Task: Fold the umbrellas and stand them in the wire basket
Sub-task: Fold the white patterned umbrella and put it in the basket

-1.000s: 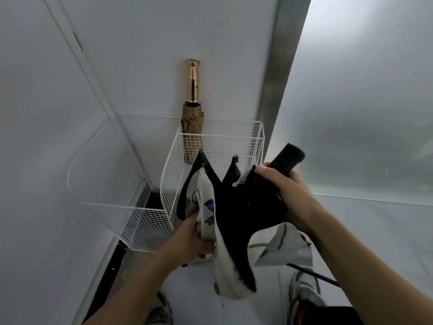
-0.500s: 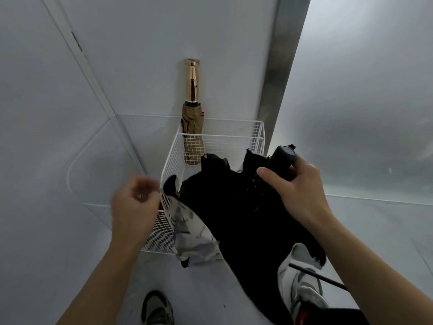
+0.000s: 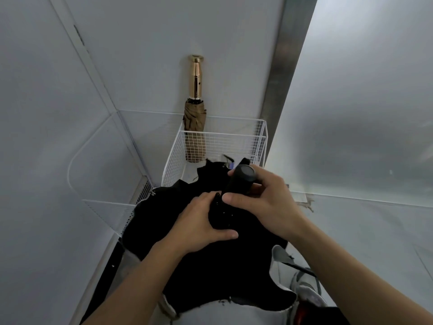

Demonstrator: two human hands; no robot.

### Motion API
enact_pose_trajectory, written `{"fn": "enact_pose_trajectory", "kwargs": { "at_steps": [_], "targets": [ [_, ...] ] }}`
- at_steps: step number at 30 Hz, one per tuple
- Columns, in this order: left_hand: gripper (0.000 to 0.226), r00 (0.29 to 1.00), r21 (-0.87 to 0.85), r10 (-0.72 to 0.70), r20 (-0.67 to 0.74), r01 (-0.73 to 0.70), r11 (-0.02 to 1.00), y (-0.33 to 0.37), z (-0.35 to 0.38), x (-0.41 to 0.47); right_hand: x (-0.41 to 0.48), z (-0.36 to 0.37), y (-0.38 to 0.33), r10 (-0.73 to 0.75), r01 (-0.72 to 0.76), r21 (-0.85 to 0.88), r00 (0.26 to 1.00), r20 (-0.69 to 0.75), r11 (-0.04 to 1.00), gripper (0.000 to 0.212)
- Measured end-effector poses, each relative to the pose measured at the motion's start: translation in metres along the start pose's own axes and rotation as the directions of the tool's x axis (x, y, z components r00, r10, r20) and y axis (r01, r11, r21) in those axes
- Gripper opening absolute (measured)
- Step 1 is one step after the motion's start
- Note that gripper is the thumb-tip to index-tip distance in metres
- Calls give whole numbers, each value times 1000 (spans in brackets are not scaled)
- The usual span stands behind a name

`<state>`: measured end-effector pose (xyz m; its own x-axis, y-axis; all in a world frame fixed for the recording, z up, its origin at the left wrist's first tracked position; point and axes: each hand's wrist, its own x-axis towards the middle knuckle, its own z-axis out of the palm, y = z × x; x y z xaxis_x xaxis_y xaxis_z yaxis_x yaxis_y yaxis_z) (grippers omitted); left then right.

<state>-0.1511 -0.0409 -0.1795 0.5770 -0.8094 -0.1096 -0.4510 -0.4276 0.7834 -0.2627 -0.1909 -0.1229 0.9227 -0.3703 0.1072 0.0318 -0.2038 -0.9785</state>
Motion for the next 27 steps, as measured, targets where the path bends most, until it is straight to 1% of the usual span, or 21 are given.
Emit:
{"fn": "enact_pose_trajectory", "kwargs": {
  "at_steps": [2, 3, 4, 5, 6, 7, 8, 9, 10, 11, 12, 14, 17, 20, 22, 23, 24, 25, 26, 27],
  "targets": [
    [54, 995, -33, -12, -97, 9, 999, 0, 4, -2, 1, 4, 1, 5, -6, 26, 999, 46, 1000, 35],
    [46, 990, -59, -24, -138, 16, 998, -1, 5, -3, 2, 3, 1, 12, -16, 68, 998, 65, 998, 38],
    [42, 983, -95, -37, -178, 21, 995, -1, 3, -5, 4, 0, 2, 28, -37, 128, 997, 70, 991, 41],
    [40, 974, -143, -61, -220, 30, 989, -1, 1, -5, 6, -6, 4, 51, -56, 175, 998, 36, 983, 45],
    [37, 962, -209, -92, -259, 37, 977, 1, -1, -6, 8, -13, 5, 80, -70, 185, 996, -48, 980, 46],
    [33, 946, -286, -129, -299, 40, 958, 3, -5, -6, 11, -23, 9, 108, -82, 150, 979, -171, 985, 42],
    [31, 926, -364, -164, -340, 32, 931, 8, -9, -7, 12, -34, 13, 137, -116, 86, 943, -303, 989, 35],
    [35, 902, -422, -195, -386, 15, 907, 11, -14, -7, 13, -43, 17, 164, -167, 29, 898, -408, 986, 25],
    [41, 875, -469, -222, -429, -5, 883, 13, -18, -8, 13, -51, 21, 199, -220, 9, 865, -461, 975, 15],
    [44, 853, -508, -250, -458, -21, 861, 14, -20, -8, 12, -56, 26, 253, -268, 33, 853, -457, 963, 7],
    [44, 838, -545, -270, -474, -39, 837, 16, -20, -8, 11, -58, 29, 316, -312, 79, 855, -412, 947, 4],
    [39, 824, -592, -295, -483, -59, 803, 19, -20, -9, 6, -50, 32, 390, -377, 104, 871, -299, 920, 8],
    [26, 803, -568, -290, -521, -72, 820, 23, -18, -10, 2, -37, 33, 404, -407, 6, 904, -138, 913, 10],
    [25, 796, -515, -253, -550, -86, 853, 25, -16, -11, 1, -30, 27, 421, -425, 48, 904, 75, 904, 6],
    [31, 792, -511, -251, -557, -88, 855, 24, -17, -10, 0, -28, 22, 415, -437, 83, 888, 198, 895, 13],
    [33, 783, -517, -265, -562, -83, 852, 23, -17, -10, 0, -27, 20, 396, -428, 101, 887, 238, 898, 20],
    [33, 775, -530, -287, -563, -72, 845, 22, -18, -9, 0, -25, 18, 371, -408, 114, 894, 252, 906, 29],
    [30, 769, -553, -310, -559, -67, 830, 21, -19, -8, 1, -25, 19, 340, -375, 126, 911, 234, 918, 37],
    [25, 768, -580, -327, -551, -70, 811, 20, -21, -8, 2, -23, 18, 318, -343, 134, 931, 177, 930, 39],
    [20, 771, -604, -336, -540, -77, 793, 19, -22, -8, 3, -23, 19, 305, -315, 135, 948, 87, 940, 37]
  ]
}}
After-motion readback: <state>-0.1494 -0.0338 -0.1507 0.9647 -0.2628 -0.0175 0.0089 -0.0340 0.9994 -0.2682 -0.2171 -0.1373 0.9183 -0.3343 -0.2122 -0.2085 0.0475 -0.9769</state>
